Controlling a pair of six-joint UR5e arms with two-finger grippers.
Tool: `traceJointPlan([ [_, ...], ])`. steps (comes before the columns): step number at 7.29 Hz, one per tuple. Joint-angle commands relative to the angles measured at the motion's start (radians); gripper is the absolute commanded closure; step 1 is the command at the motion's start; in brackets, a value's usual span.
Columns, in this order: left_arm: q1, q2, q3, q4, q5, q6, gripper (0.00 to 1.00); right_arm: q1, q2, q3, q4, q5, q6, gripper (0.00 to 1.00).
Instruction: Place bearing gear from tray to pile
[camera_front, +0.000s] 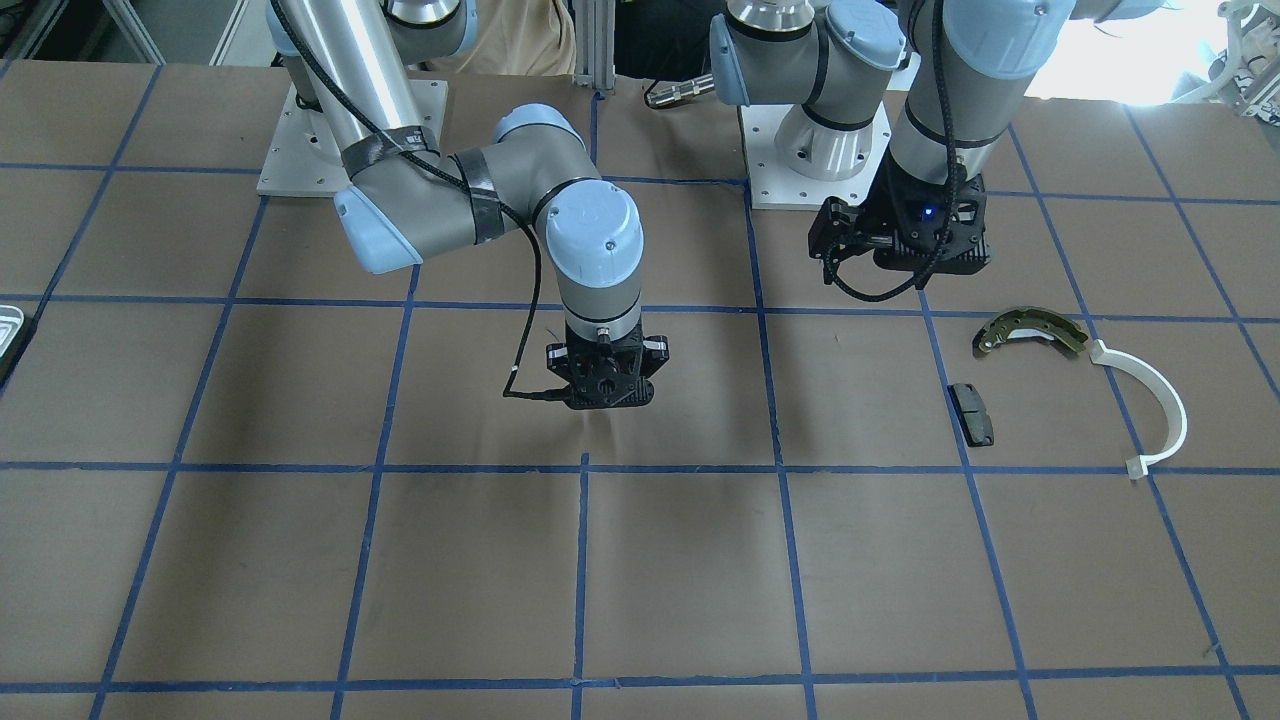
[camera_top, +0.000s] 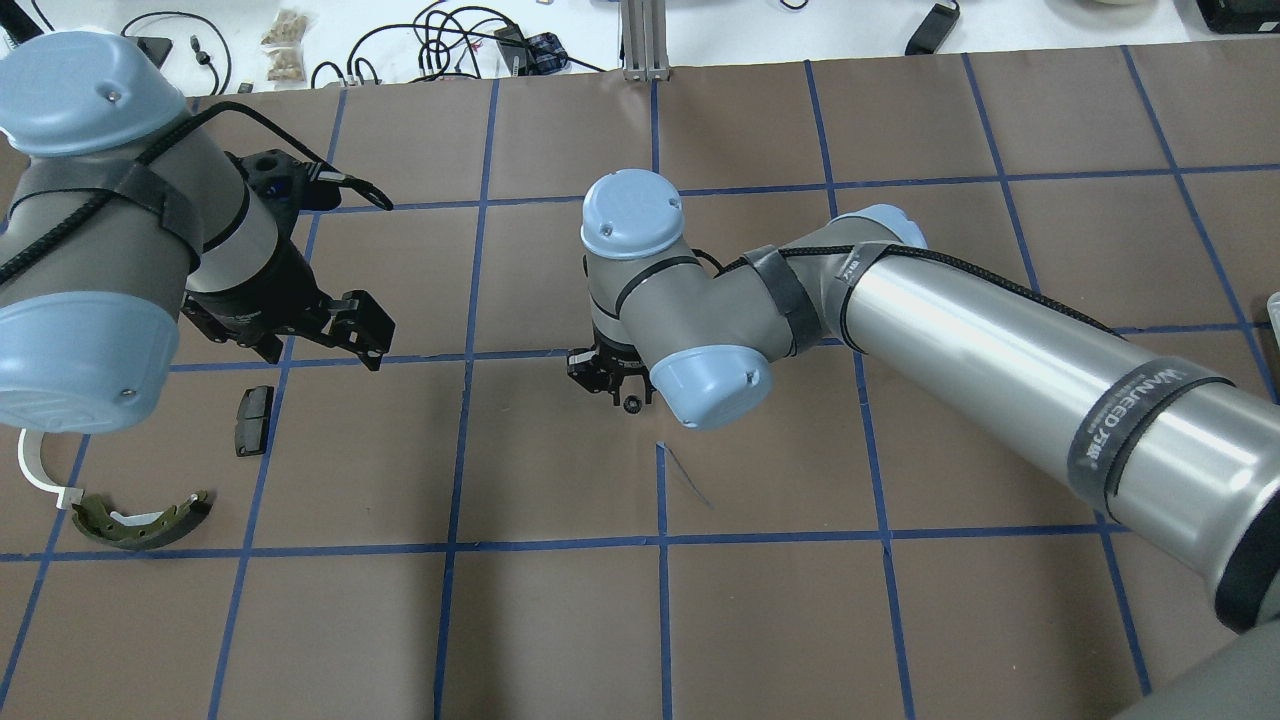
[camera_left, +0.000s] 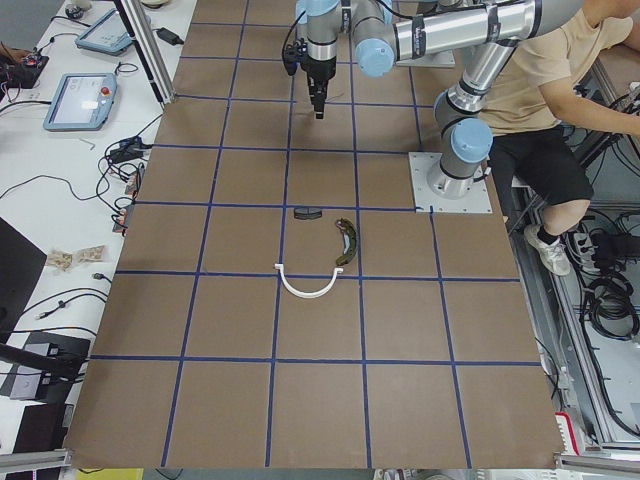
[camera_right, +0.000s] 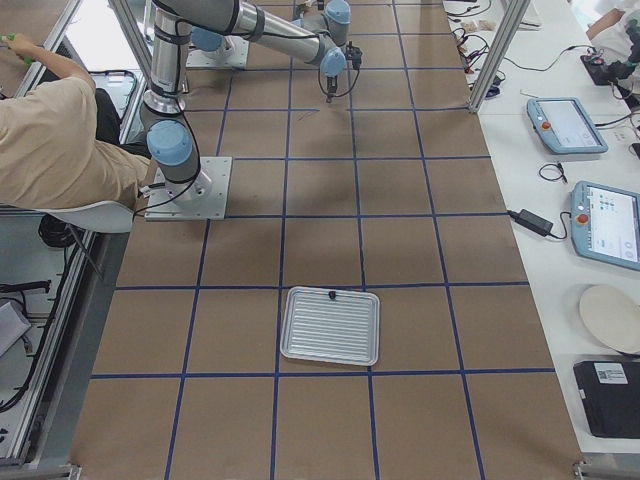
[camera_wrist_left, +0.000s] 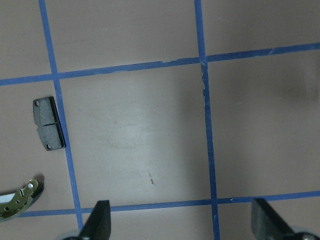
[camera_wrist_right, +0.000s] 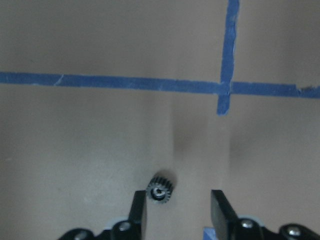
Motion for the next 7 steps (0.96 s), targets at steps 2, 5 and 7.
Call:
traceJointPlan([
  [2, -0.010, -0.030, 0.000, 0.011, -0.007, -0.030, 0.00, -0.080, -0.054, 0.017, -0.084, -0.100, -0.262, 0.00],
  [5, -0.134, -0.062, -0.086, 0.156, -0.019, -0.172, 0.00, -0.323, -0.130, -0.003, 0.118, -0.092, -0.666, 0.00],
  [7, -0.200, -0.122, -0.102, 0.237, -0.048, -0.205, 0.00, -0.532, -0.154, -0.018, 0.223, -0.089, -0.992, 0.00],
])
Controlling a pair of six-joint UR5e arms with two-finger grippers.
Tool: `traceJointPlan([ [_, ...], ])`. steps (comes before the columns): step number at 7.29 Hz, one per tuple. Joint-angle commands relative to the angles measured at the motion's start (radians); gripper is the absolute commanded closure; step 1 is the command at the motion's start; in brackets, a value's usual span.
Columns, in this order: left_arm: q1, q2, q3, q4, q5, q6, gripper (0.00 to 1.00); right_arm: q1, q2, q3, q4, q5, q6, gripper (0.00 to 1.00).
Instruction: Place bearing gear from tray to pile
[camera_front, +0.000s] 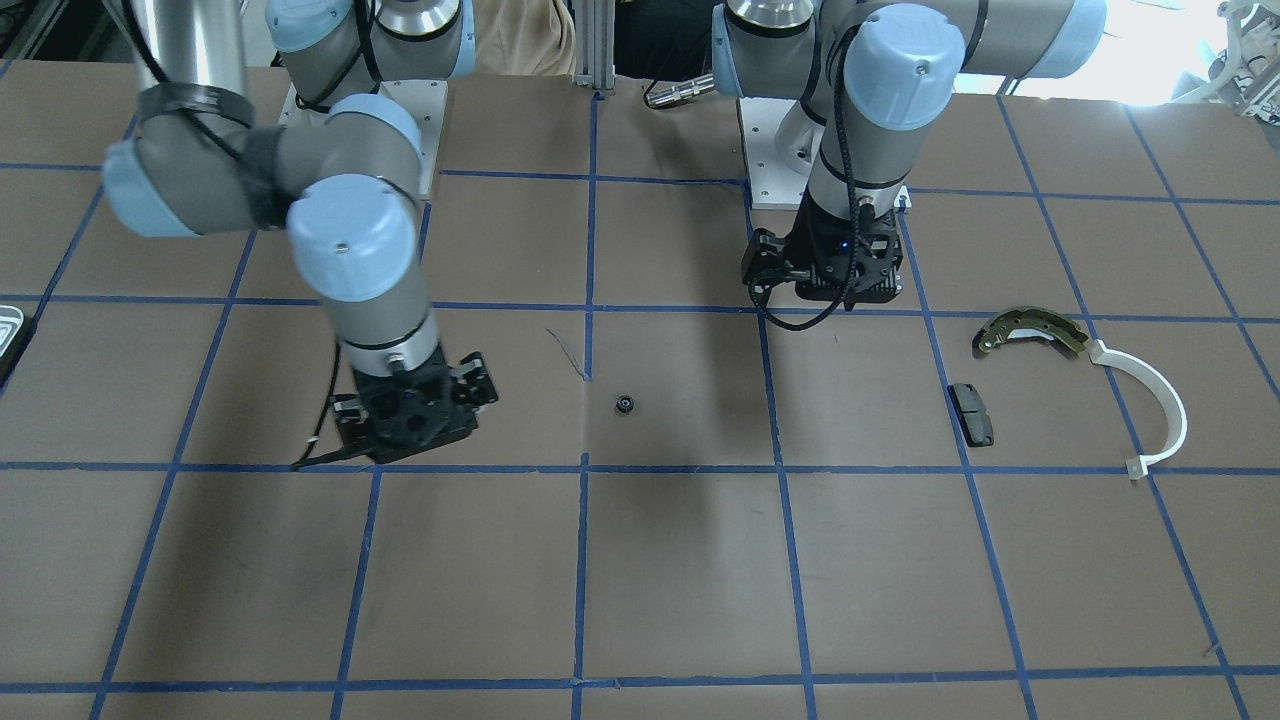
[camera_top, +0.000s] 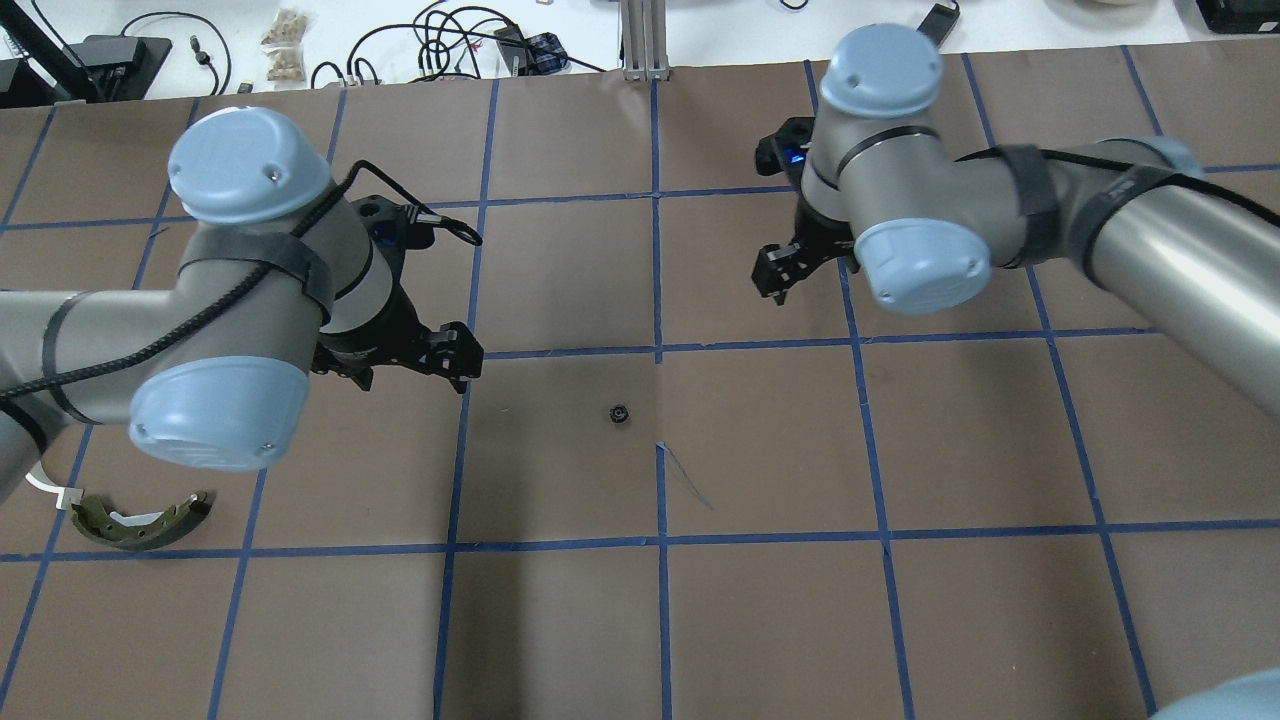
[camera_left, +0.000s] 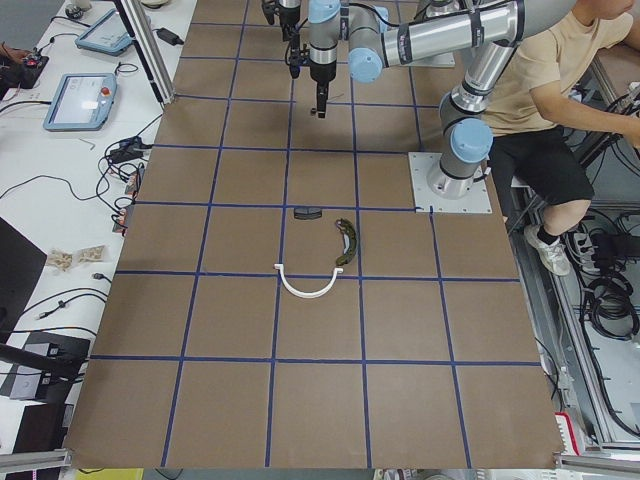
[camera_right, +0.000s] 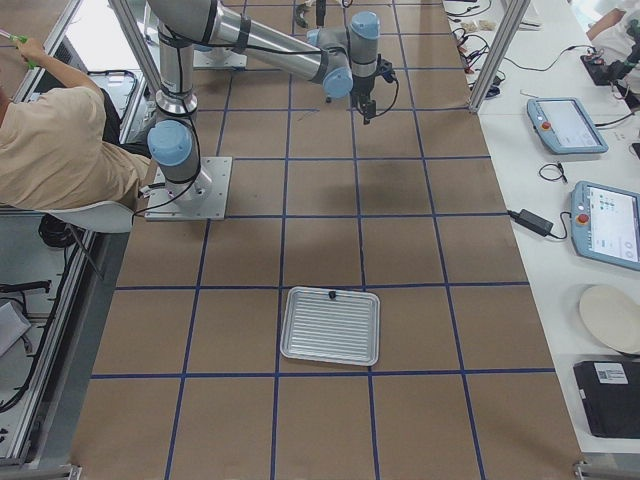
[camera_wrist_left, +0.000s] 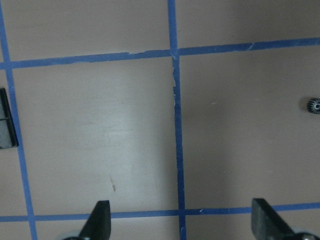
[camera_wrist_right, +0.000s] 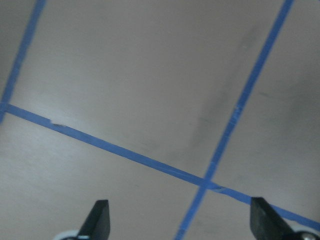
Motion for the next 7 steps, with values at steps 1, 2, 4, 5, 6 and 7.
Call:
traceJointPlan([
  [1, -0.088, -0.074, -0.013, 0.102, -0.027, -0.058, 0.00, -0.254, -0.013, -0.006, 0.058, 0.007, -0.460, 0.00],
  [2, -0.117, -0.126, -0.013, 0.162, -0.029, -0.071, 0.00, -0.373, -0.010, 0.005, 0.064, 0.005, -0.660, 0.00],
  [4, -0.162, -0.219, -0.012, 0.268, -0.077, -0.091, 0.00, -0.564, 0.001, 0.006, 0.046, -0.003, -1.074, 0.00],
  [5, -0.188, -0.262, -0.009, 0.325, -0.079, -0.093, 0.00, -0.655, 0.001, 0.006, 0.045, -0.006, -1.238, 0.00],
  [6, -0.205, -0.298, -0.006, 0.360, -0.078, -0.100, 0.00, -0.742, 0.021, 0.006, 0.044, 0.007, -1.354, 0.00],
  [7, -0.208, -0.332, -0.006, 0.398, -0.079, -0.100, 0.03, -0.813, 0.053, 0.005, -0.003, 0.007, -1.461, 0.00],
])
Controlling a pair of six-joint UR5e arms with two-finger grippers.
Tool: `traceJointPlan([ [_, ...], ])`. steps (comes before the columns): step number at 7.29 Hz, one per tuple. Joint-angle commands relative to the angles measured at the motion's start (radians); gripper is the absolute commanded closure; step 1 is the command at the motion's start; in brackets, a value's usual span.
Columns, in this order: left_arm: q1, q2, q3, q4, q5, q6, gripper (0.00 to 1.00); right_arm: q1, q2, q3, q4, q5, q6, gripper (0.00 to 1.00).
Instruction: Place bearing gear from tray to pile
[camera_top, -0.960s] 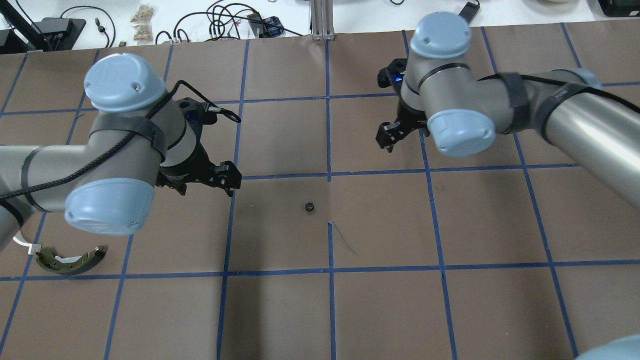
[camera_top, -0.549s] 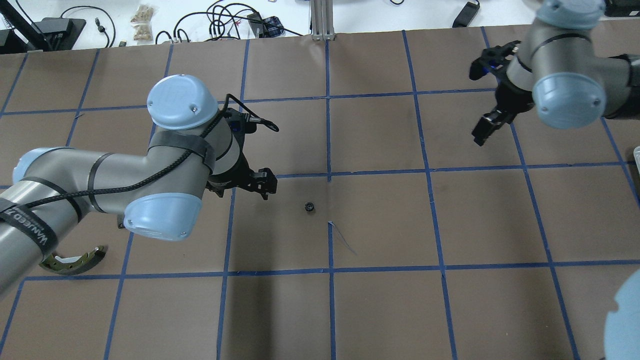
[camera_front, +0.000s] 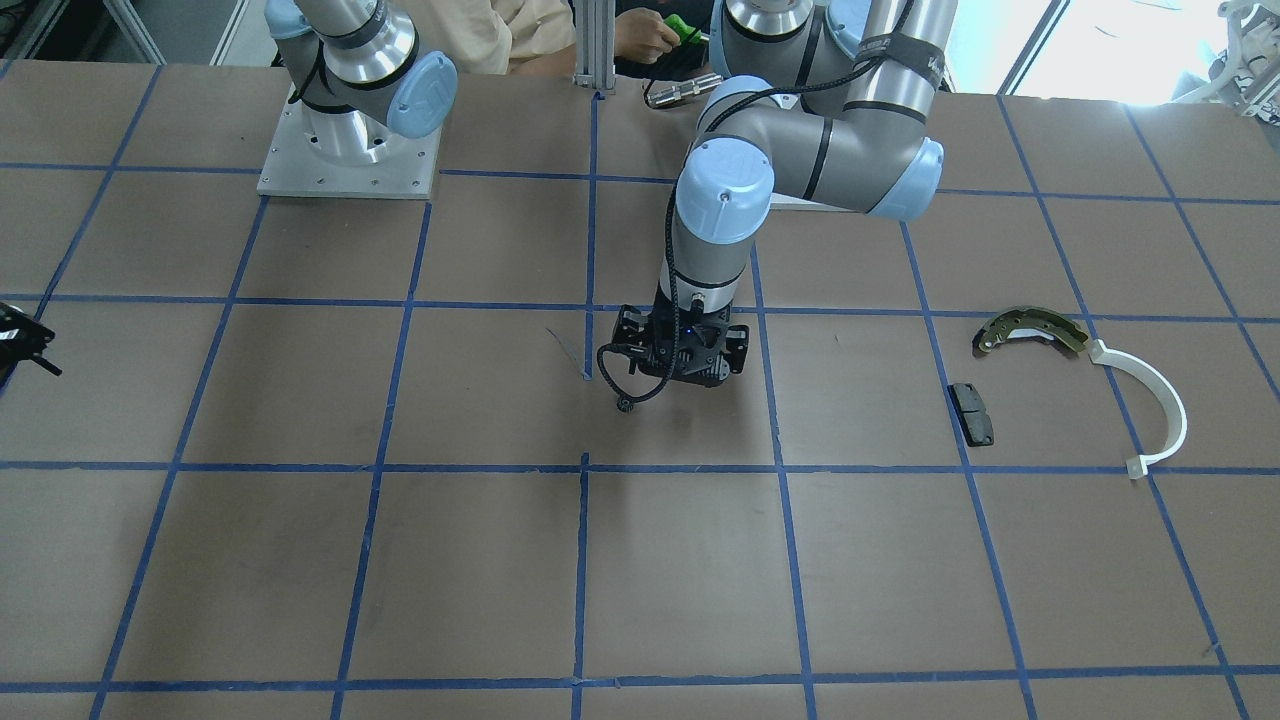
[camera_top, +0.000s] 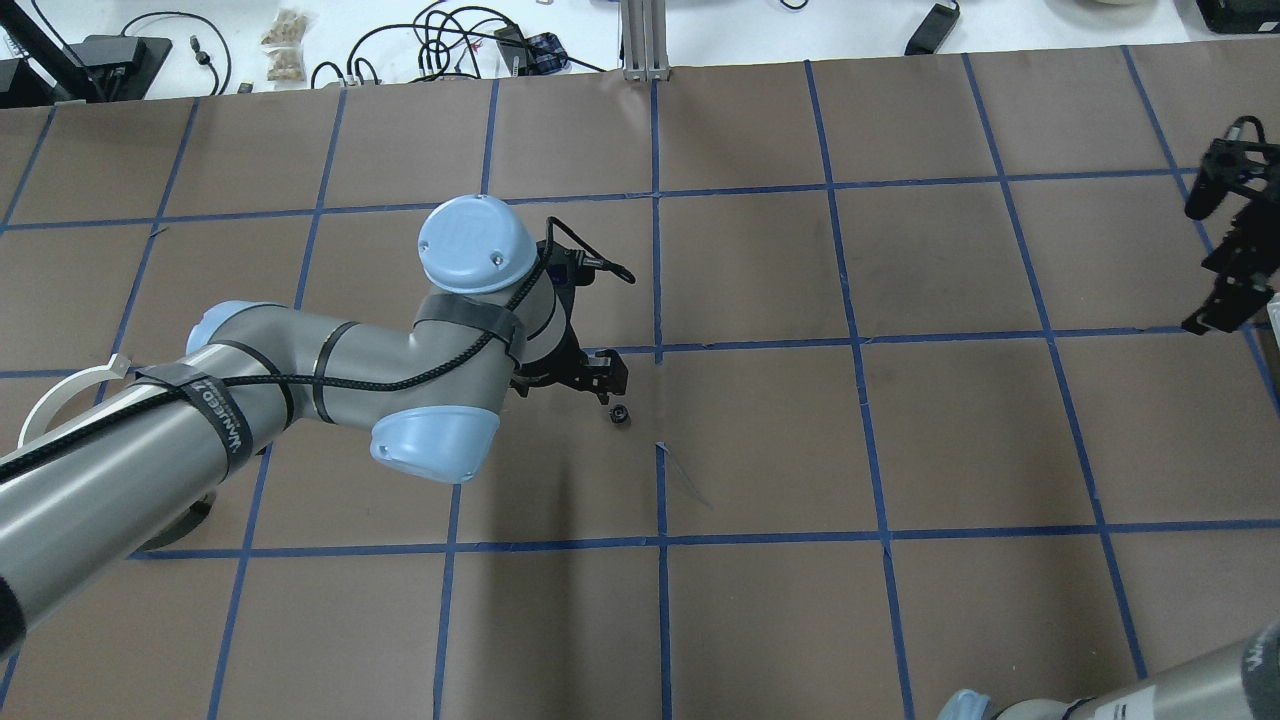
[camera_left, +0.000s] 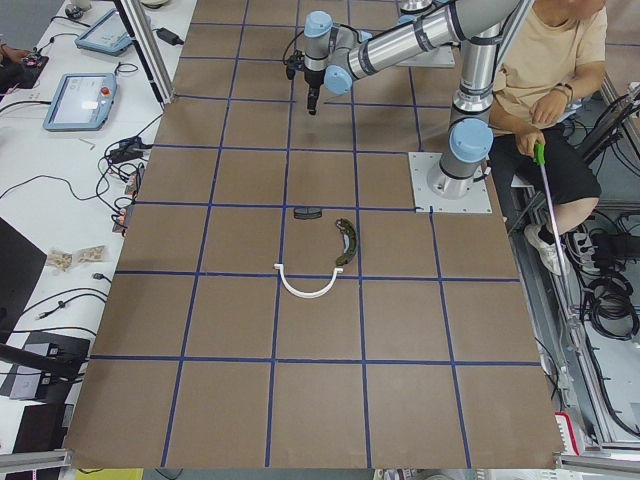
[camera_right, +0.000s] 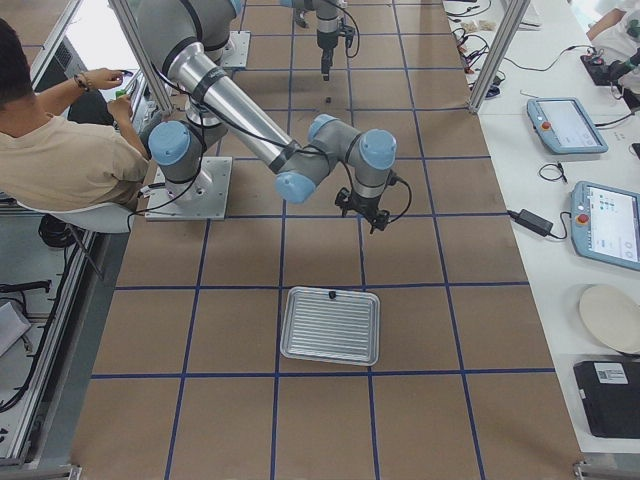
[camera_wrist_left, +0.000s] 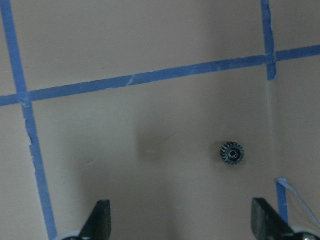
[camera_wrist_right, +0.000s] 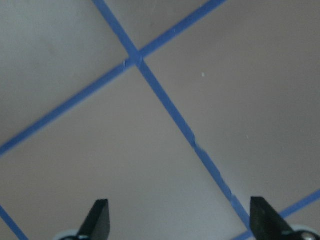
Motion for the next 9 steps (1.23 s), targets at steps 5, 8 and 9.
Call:
traceJointPlan([
  [5, -0.039, -0.136, 0.020, 0.121, -0.003, -0.002, 0.10, -0.212, 0.180, -0.003, -0.189, -0.007, -0.645, 0.00],
  [8, -0.059, -0.156, 0.025, 0.118, 0.000, 0.010, 0.60, -0.215, 0.182, -0.001, -0.189, -0.015, -0.650, 0.00],
  [9, -0.059, -0.162, 0.022, 0.118, -0.003, 0.012, 0.69, -0.217, 0.182, -0.003, -0.191, -0.015, -0.649, 0.00],
])
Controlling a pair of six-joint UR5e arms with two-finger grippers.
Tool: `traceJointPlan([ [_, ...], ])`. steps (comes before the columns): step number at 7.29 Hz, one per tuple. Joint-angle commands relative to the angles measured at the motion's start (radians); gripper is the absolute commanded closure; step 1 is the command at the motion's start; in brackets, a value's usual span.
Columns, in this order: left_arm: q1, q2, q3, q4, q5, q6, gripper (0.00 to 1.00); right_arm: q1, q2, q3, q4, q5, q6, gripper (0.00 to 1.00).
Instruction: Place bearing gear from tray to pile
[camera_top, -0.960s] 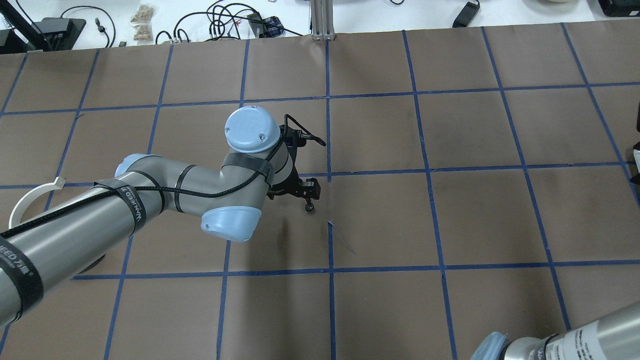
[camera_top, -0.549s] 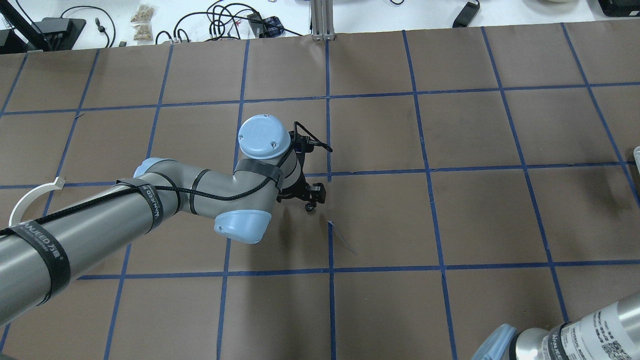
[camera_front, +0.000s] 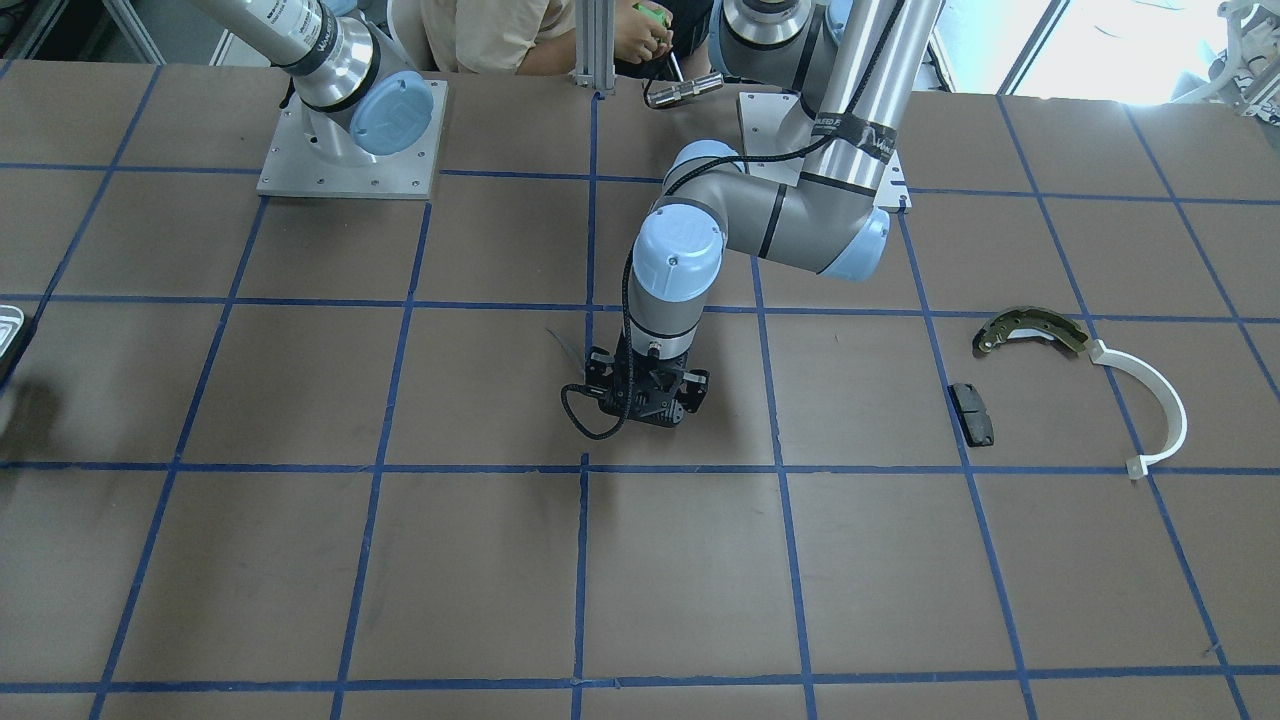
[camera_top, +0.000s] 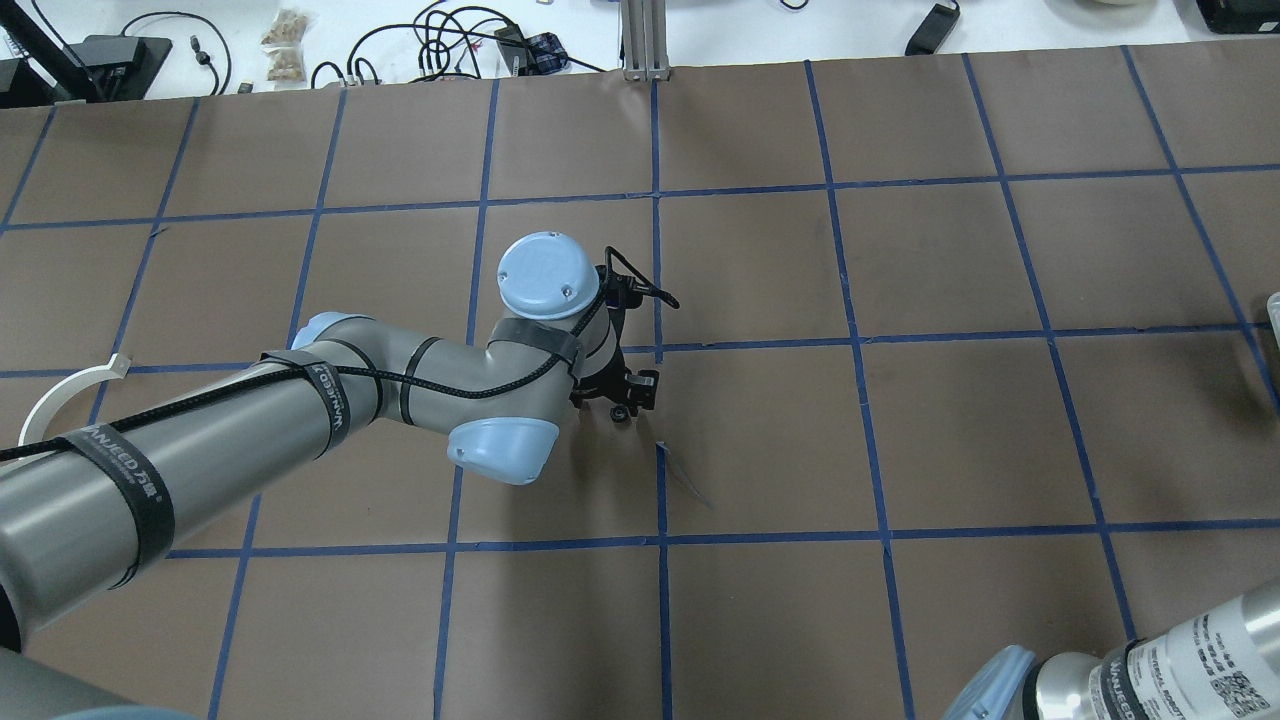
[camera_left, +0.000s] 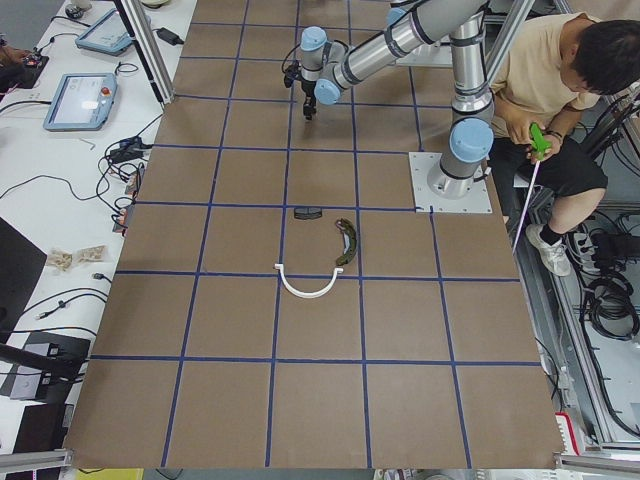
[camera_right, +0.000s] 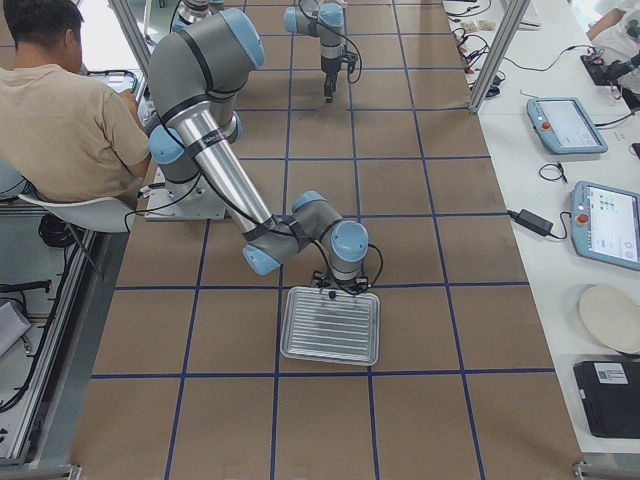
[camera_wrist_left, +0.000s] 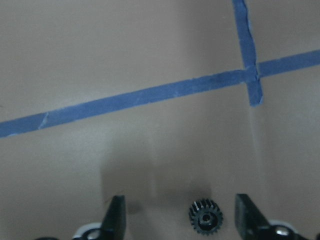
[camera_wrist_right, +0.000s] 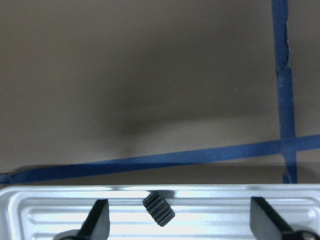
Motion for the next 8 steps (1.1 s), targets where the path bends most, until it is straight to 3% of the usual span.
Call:
traceJointPlan([
  [1, -0.004, -0.011, 0.002, 0.000, -0.002, 0.007, 0.98, -0.008, 0.001, 0.002, 0.000, -0.001, 0.002, 0.00],
  [4, 0.010, 0.033, 0.015, -0.051, 0.014, 0.039, 1.00, -0.006, 0.024, 0.002, 0.000, 0.002, 0.008, 0.09],
  [7, 0.236, 0.117, 0.152, -0.420, 0.078, 0.266, 1.00, -0.008, 0.019, 0.004, 0.000, 0.000, 0.020, 0.34],
  [8, 0.319, 0.157, 0.157, -0.456, 0.112, 0.358, 1.00, -0.008, 0.015, 0.002, -0.002, -0.003, 0.026, 0.49],
])
